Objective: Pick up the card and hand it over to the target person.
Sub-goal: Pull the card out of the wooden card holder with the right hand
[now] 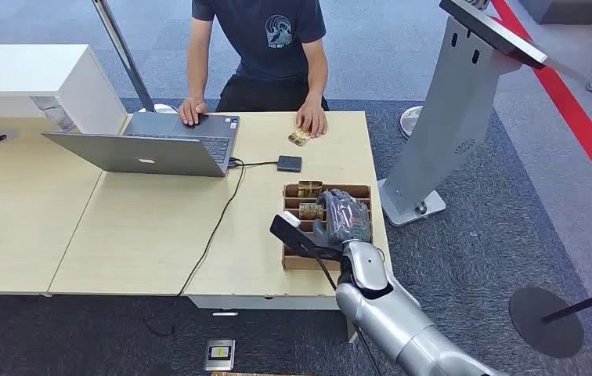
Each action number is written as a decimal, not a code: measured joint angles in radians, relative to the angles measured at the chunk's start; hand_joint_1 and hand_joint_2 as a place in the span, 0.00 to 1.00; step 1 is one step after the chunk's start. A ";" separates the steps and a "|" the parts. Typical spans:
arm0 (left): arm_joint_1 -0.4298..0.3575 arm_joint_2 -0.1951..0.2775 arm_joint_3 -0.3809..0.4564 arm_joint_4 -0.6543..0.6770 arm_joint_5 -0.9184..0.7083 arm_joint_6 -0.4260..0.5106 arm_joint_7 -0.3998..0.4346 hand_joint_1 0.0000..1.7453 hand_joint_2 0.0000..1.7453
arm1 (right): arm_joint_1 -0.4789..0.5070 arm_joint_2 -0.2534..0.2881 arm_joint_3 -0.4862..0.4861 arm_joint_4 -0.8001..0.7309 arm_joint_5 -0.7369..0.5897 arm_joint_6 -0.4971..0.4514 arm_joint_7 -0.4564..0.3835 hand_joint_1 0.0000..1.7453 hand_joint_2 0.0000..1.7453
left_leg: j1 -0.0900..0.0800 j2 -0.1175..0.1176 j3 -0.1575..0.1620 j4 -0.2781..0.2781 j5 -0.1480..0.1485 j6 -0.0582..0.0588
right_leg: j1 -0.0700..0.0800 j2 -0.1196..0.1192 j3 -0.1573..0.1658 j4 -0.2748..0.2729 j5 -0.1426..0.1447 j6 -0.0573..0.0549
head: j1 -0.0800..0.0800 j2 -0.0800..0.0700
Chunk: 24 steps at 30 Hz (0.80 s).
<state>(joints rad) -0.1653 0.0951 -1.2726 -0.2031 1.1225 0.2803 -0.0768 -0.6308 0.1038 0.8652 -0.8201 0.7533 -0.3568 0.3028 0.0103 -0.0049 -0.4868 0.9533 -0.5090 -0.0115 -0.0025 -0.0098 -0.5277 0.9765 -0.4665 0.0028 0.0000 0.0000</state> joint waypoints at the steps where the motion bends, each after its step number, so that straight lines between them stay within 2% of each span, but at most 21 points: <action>1: 0.000 0.000 0.000 0.000 0.000 0.000 0.000 0.00 1.00 | 0.000 0.000 0.000 0.000 0.000 0.000 0.000 0.45 1.00 | 0.000 0.000 0.000 0.000 0.000 0.000 | 0.000 0.000 0.000 0.000 0.000 0.000 | 0.000 0.000; 19: 0.001 -0.008 0.004 0.000 0.005 0.006 0.003 0.00 1.00 | -0.006 0.007 -0.014 0.021 -0.012 -0.007 -0.030 0.44 1.00 | 0.000 0.000 0.000 0.000 0.001 0.000 | 0.000 0.000 0.000 -0.001 0.001 0.000 | 0.000 0.000; 24: 0.001 -0.008 0.003 0.000 0.004 0.004 0.003 0.00 1.00 | -0.019 0.005 -0.021 -0.017 -0.025 -0.009 -0.031 0.44 1.00 | 0.000 0.000 -0.001 -0.001 0.001 0.000 | 0.000 0.000 -0.001 -0.001 0.001 0.000 | 0.000 0.000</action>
<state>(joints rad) -0.1643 0.0876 -1.2693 -0.2027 1.1268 0.2846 -0.0741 -0.6497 0.1090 0.8438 -0.8372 0.7288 -0.3659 0.2720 0.0104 -0.0049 -0.4878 0.9526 -0.5080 -0.0114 -0.0025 -0.0097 -0.5287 0.9756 -0.4654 0.0029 0.0000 0.0000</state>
